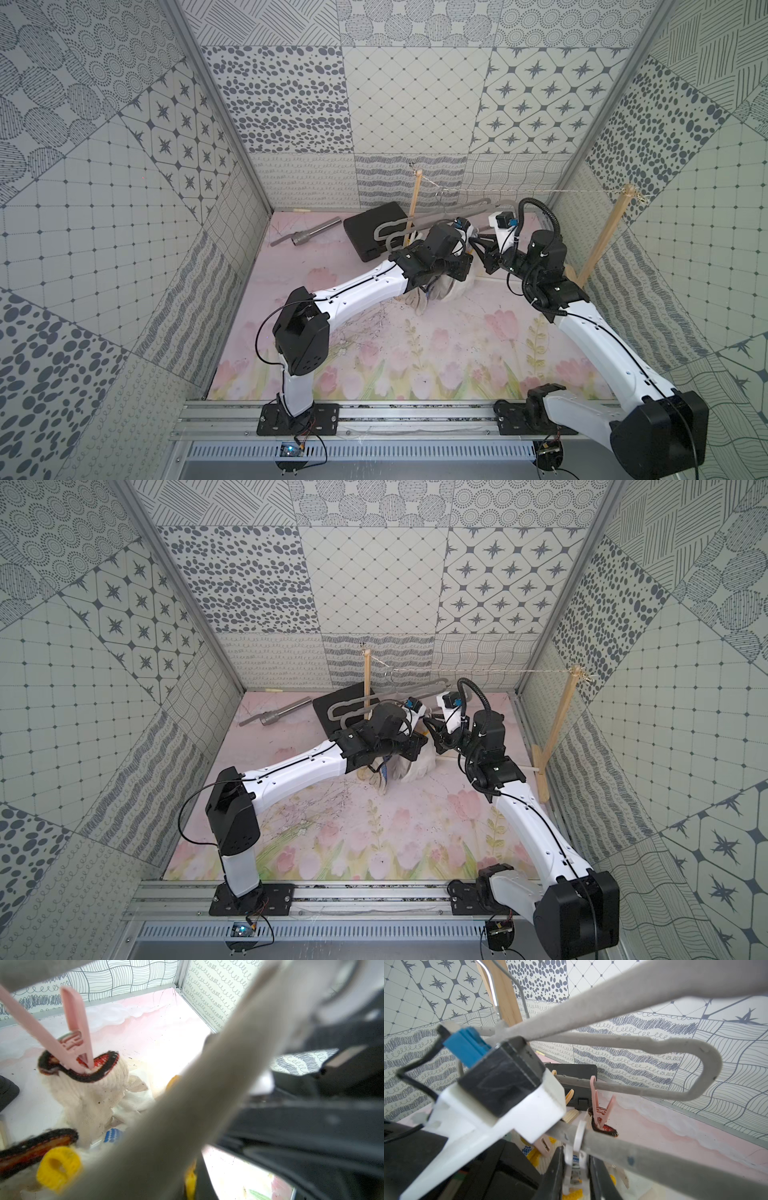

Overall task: Clip the gloves onto a hanger to dry
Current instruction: Open the clamp at the hanger, then clamp the glove onto the hanger.

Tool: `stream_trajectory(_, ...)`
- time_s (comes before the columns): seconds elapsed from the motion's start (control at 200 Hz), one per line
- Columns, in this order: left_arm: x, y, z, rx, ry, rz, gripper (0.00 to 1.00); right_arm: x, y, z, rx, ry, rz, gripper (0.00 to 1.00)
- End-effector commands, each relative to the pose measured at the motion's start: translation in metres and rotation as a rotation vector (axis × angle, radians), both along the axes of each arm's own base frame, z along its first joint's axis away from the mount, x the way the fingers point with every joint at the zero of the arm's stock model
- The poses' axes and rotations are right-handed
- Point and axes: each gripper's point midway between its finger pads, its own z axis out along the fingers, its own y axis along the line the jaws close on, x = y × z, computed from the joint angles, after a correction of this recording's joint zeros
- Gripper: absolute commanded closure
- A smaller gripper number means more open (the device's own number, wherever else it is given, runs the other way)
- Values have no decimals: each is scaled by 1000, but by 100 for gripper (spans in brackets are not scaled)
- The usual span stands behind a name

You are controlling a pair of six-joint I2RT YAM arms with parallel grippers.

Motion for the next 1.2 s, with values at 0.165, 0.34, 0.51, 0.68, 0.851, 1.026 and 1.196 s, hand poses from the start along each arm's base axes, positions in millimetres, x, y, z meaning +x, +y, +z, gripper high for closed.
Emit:
stream_trajectory(0.165,11,-2,20,-99,-77,-25,100,-9,7,2,23,3,56,100)
stream_trajectory(0.34,-8,-7,29,-136,-98,-169,100,-10,9,4,41,-2,75,98)
stream_trajectory(0.51,-24,-11,32,-150,-101,-291,100,-11,10,3,62,8,93,98)
stream_trajectory(0.68,-24,-8,31,-143,-112,-289,100,-14,12,4,75,15,115,98)
stream_trajectory(0.851,-23,-5,34,-159,-115,-299,100,-17,10,9,91,4,121,98)
stream_trajectory(1.026,-14,3,32,-143,-144,-252,100,-17,4,9,82,20,83,99)
stream_trajectory(1.196,-11,6,28,-136,-155,-220,100,-5,-12,5,92,53,-50,100)
